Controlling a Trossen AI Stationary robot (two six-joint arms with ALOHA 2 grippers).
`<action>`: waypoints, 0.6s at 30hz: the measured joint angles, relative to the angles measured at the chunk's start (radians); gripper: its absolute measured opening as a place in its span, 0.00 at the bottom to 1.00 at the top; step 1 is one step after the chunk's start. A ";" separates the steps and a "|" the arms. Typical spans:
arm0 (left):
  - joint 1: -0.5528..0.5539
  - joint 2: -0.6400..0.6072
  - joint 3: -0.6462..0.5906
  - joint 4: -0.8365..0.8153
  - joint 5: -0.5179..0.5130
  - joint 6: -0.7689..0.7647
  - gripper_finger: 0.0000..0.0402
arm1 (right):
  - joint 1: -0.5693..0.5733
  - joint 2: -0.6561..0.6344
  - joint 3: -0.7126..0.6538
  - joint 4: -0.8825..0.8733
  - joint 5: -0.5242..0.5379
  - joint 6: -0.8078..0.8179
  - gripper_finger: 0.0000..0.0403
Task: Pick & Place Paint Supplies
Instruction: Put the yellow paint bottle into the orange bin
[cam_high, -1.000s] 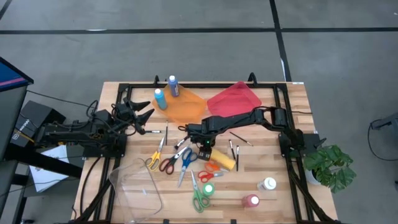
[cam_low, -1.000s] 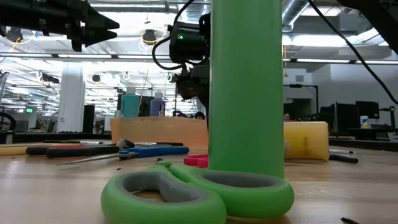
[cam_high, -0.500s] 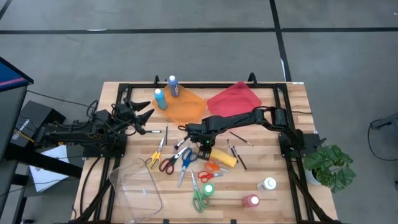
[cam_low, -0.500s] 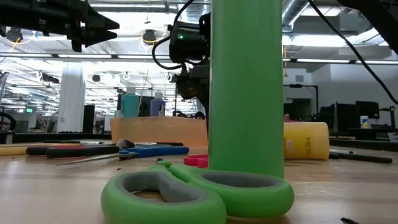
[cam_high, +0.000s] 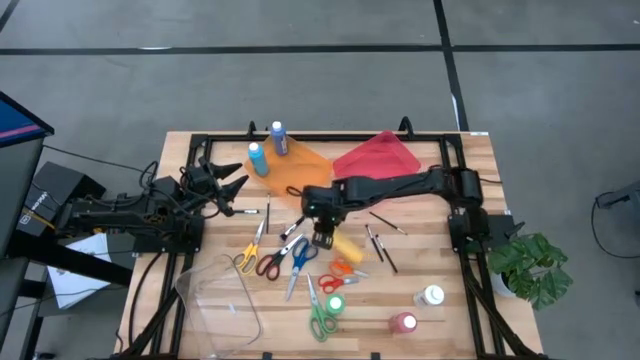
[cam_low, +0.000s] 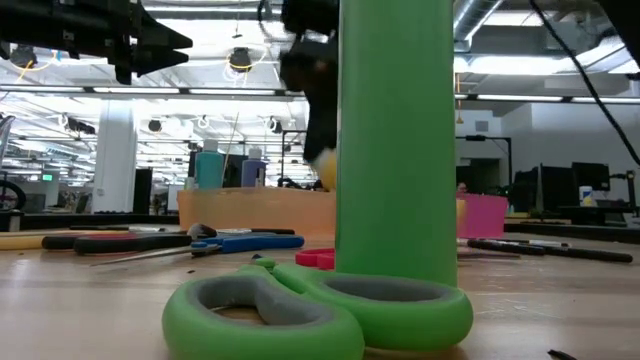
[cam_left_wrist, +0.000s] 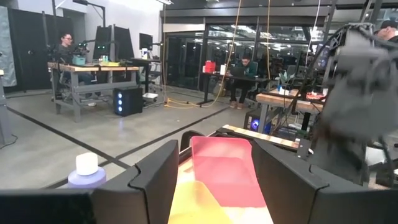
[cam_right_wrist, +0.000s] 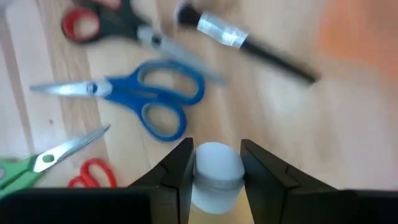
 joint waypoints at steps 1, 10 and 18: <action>0.000 -0.001 0.000 -0.003 0.001 0.000 0.50 | -0.002 -0.018 0.000 0.009 0.018 -0.002 0.26; 0.000 -0.001 0.000 -0.001 0.000 0.000 0.50 | 0.009 -0.134 0.000 0.090 0.212 -0.054 0.24; 0.000 -0.001 0.000 -0.004 0.000 0.000 0.50 | 0.024 -0.164 0.000 0.170 0.335 -0.101 0.23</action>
